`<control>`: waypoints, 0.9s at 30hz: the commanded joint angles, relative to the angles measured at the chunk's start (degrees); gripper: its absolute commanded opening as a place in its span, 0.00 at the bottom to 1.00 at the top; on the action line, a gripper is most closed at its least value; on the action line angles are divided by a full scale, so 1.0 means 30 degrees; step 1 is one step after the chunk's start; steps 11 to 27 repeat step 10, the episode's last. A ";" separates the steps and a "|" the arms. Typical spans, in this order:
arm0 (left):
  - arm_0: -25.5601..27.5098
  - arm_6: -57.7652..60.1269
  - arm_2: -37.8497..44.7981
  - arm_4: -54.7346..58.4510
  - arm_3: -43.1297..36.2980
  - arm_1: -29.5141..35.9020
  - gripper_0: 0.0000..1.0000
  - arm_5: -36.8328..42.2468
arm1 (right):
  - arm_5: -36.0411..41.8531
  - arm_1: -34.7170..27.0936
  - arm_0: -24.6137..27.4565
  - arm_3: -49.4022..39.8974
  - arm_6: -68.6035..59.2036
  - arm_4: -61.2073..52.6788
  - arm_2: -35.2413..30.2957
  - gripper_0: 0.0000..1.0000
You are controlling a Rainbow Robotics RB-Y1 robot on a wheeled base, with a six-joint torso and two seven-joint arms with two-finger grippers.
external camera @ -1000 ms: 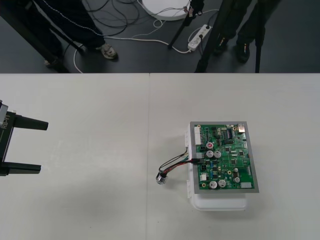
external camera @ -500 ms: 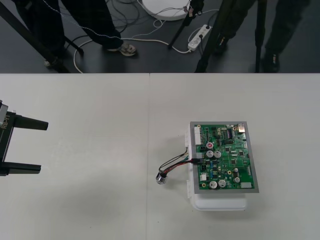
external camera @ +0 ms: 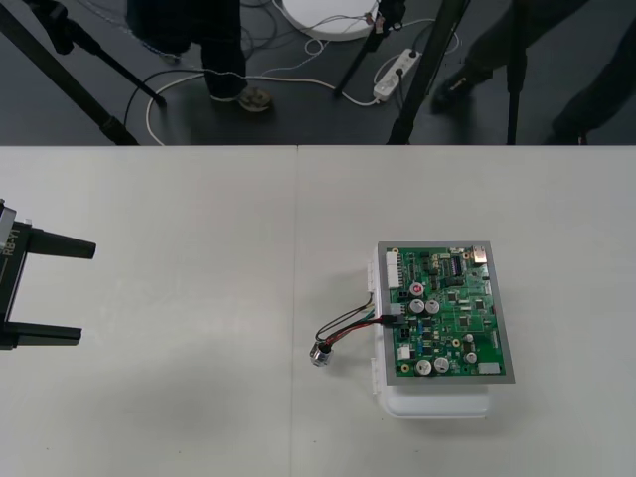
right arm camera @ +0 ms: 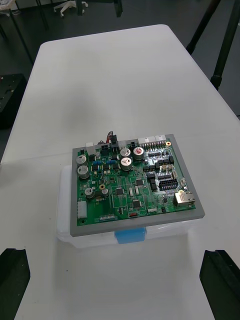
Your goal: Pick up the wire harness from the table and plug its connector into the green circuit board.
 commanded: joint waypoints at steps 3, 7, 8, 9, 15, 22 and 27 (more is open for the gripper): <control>0.0471 0.0672 0.0474 -0.0087 -0.0020 0.0762 1.00 -0.0383 | -0.0174 -0.0824 -0.0406 0.0086 0.0103 0.0091 0.0216 1.00; 0.0471 0.0672 0.0474 -0.0087 -0.0020 0.0762 1.00 -0.0383 | -0.0174 -0.0824 -0.0406 0.0086 0.0103 0.0091 0.0216 1.00; 0.0471 0.0672 0.0474 -0.0087 -0.0020 0.0762 1.00 -0.0383 | -0.0174 -0.0824 -0.0406 0.0086 0.0103 0.0091 0.0216 1.00; 0.0471 0.0672 0.0474 -0.0087 -0.0020 0.0762 1.00 -0.0383 | -0.0174 -0.0824 -0.0406 0.0086 0.0103 0.0091 0.0216 1.00; 0.0471 0.0672 0.0474 -0.0087 -0.0020 0.0762 1.00 -0.0383 | -0.0174 -0.0824 -0.0406 0.0086 0.0103 0.0091 0.0216 1.00; 0.0471 0.0672 0.0474 -0.0087 -0.0020 0.0762 1.00 -0.0383 | -0.0174 -0.0824 -0.0406 0.0086 0.0103 0.0091 0.0216 1.00; 0.0471 0.0672 0.0474 -0.0087 -0.0020 0.0762 1.00 -0.0383 | -0.0174 -0.0824 -0.0406 0.0086 0.0103 0.0091 0.0216 1.00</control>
